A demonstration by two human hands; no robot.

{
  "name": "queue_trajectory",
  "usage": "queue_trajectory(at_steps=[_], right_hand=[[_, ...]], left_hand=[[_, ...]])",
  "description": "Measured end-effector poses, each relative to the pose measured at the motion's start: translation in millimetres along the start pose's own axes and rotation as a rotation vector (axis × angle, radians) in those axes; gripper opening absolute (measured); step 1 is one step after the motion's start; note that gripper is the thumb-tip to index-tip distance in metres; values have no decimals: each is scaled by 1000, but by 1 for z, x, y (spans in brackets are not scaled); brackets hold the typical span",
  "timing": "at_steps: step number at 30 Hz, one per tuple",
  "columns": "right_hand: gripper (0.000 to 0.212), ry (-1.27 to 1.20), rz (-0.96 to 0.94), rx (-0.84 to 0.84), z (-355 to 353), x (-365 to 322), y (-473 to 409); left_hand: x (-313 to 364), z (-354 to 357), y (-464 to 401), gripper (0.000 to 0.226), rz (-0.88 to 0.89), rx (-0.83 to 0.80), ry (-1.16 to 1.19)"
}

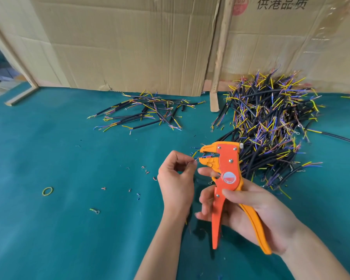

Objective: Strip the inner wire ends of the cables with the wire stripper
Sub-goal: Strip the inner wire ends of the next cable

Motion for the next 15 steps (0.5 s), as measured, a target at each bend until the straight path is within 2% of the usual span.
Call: queue_trajectory(at_steps=[5, 10, 15], right_hand=[[59, -40, -13, 260, -10, 2, -7], [58, -10, -1, 322, -17, -1, -3], [56, 93, 33, 316, -18, -6, 5]], left_hand=[[6, 1, 2, 21, 4, -37, -14], [10, 2, 4, 20, -16, -60, -2], [12, -1, 4, 21, -31, -46, 5]])
Point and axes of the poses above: each hand's wrist, its own y-axis away from the middle knuckle, its own z-axis out of the palm, x = y × z, the point moved 1 cm from there along -y, towards the middle knuckle, and after that the axes turned 14 degrees about z, right-handed, at the moved point
